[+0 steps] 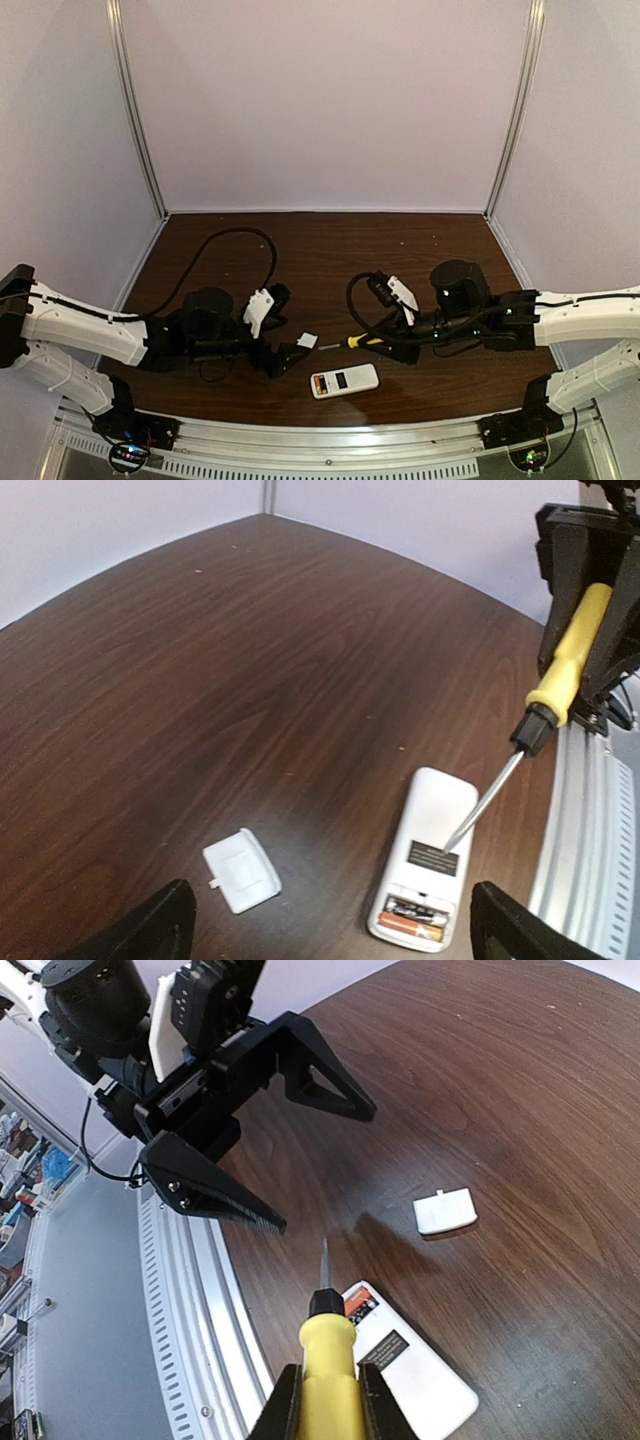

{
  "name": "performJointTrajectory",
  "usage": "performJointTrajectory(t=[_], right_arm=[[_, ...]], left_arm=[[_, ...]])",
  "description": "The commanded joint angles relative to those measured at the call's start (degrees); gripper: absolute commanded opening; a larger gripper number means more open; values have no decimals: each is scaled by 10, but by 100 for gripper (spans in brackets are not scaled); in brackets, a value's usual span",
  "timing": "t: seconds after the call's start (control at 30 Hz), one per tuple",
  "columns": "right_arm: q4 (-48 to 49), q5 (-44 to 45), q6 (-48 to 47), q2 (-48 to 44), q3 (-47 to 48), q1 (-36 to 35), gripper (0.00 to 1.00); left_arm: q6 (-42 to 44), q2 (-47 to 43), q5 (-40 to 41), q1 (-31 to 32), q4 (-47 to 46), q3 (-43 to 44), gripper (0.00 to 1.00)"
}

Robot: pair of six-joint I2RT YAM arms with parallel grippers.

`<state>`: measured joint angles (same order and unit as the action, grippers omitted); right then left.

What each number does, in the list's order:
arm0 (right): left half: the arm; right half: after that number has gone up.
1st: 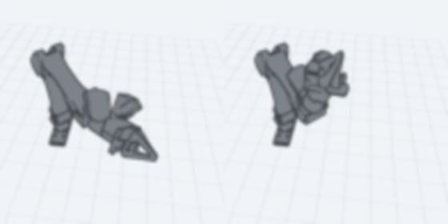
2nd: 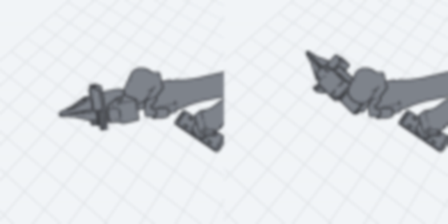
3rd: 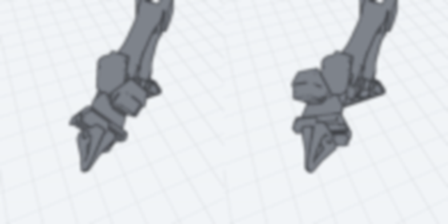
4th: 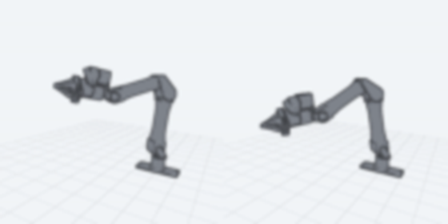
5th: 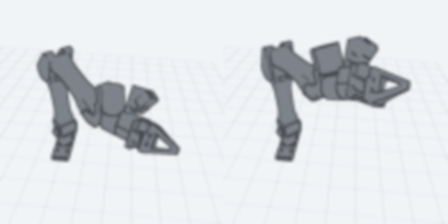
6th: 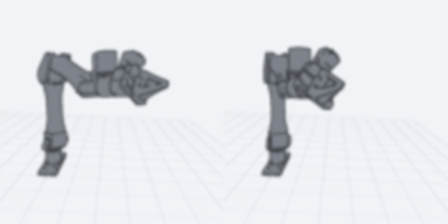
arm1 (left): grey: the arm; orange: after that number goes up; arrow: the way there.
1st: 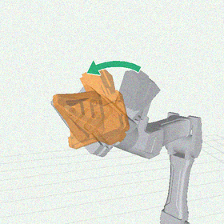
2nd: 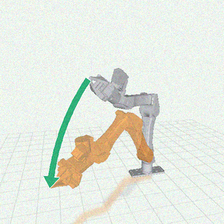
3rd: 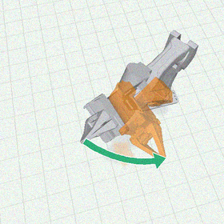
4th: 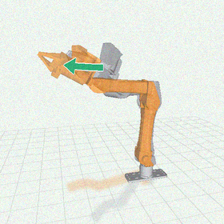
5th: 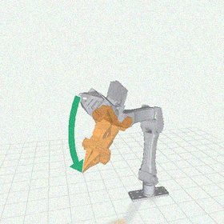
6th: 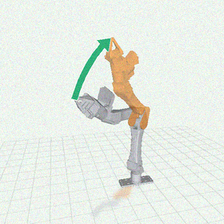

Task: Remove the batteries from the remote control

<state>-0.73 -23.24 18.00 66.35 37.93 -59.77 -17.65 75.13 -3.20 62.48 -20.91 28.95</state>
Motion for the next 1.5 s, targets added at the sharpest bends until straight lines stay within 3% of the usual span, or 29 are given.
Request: performJointTrajectory(t=[0.0, 0.27, 0.8, 1.07, 1.47], right_arm=[[-29, 62, -4, 11, 12, -2, 0], [-67, 120, 12, 2, 35, -1, 0], [-190, 205, 46, -44, 64, 1, 0], [-209, 203, 44, -53, 65, 1, 0], [-207, 188, 74, -93, 39, 1, 0]], left_arm=[[36, -20, 121, 1, -122, -57, 98], [86, 49, 61, 0, -114, -43, 97], [99, 125, 36, 1, -134, -73, 97], [123, 203, -20, 4, -166, -60, 96], [170, 242, -44, 15, -174, -44, 93]])
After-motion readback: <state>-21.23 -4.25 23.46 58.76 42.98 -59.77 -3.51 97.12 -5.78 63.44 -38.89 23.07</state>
